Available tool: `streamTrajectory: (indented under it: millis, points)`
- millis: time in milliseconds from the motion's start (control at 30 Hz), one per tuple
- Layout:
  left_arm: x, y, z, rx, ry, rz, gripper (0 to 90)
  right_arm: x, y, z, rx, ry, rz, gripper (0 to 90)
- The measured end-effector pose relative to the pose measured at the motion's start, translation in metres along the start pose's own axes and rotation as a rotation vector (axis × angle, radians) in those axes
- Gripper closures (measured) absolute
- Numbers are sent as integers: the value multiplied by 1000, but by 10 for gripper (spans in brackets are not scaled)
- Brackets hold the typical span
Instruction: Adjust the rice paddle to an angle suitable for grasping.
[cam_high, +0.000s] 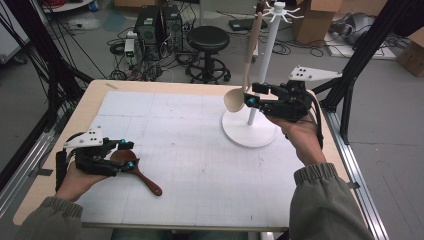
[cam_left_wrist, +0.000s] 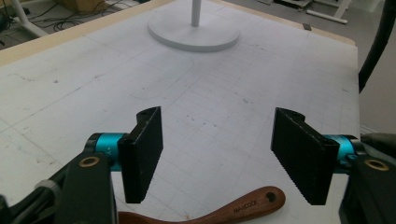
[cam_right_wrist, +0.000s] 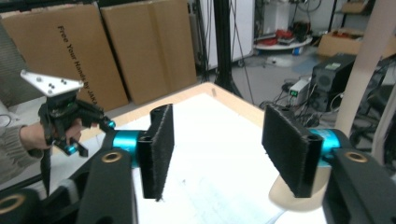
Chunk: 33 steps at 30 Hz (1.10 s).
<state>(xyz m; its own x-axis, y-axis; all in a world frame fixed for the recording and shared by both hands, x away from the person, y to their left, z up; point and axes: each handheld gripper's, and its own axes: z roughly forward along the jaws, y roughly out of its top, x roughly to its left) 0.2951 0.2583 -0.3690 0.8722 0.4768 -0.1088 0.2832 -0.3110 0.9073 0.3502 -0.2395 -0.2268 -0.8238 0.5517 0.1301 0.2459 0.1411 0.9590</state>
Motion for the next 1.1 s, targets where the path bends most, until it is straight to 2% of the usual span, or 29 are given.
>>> streamTrajectory:
  millis: [100,300,500,533,700,800,933,1100]
  points:
    - [-1,-1,2,15,1,9,378,2,-10,0,23,5,4,400]
    - [-2,-3,5,43,-9,21,430,8,-32,-3,8,18,26,333]
    - [-4,-6,11,91,-25,44,514,16,-59,-7,0,22,30,322]
    - [-3,-7,11,103,-23,55,531,16,-63,-7,-1,27,30,322]
    - [0,-18,10,158,-24,60,640,17,-81,-8,16,29,45,304]
    - [1,-25,12,206,-41,62,741,15,-90,-9,20,26,58,296]
    - [-1,-29,16,251,-62,90,852,16,-101,-10,39,22,67,287]
    - [-1,-38,21,307,-63,111,890,18,-111,-13,43,21,78,285]
